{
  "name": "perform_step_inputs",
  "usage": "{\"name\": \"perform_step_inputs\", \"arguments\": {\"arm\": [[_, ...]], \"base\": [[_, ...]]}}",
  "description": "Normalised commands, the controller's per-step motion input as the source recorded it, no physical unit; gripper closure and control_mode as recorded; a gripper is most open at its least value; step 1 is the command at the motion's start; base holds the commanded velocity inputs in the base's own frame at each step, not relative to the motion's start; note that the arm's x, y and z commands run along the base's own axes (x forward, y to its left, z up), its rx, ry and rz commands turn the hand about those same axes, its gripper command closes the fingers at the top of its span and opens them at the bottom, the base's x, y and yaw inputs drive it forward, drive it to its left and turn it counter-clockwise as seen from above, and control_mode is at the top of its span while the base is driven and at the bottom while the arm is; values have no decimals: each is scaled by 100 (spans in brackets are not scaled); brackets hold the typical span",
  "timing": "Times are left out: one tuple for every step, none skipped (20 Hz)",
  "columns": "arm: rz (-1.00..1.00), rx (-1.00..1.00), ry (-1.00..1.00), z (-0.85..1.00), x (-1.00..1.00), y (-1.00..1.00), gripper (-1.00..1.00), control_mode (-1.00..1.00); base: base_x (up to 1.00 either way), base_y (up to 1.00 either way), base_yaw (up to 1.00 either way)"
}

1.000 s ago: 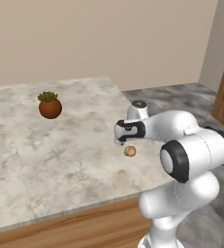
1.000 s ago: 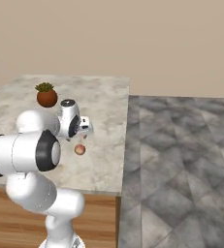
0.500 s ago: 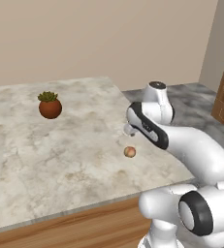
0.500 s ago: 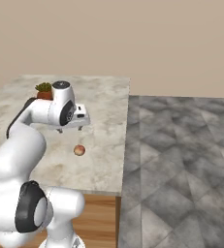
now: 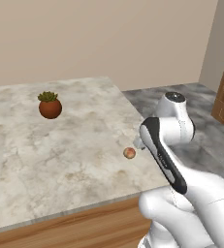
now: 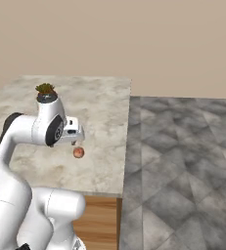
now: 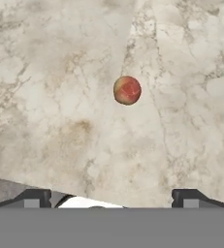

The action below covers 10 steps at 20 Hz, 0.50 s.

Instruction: Open the fridge, remove the peach, garlic, and steak, and place them on any counter.

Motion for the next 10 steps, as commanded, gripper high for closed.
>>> {"name": "perform_step_inputs", "arguments": {"arm": [[0,0,0,0,0,0,-100,100],[0,0,0,0,0,0,-100,100],[0,0,0,0,0,0,-100,100],[0,0,0,0,0,0,-100,100],[0,0,0,0,0,0,-100,100],[0,0,0,0,0,0,-100,100],[0,0,0,0,0,0,-100,100],[0,0,0,0,0,0,-100,100],[0,0,0,0,0,0,-100,100],[0,0,0,0,0,0,-100,100]], "base": [[-53,0,-15],[-71,-25,-36],[-64,-42,-66],[-41,-20,-79],[-39,-20,-80],[-33,-16,-83],[-31,-20,-83],[-31,-23,-82],[-30,-24,-82],[-27,-26,-81]]}}
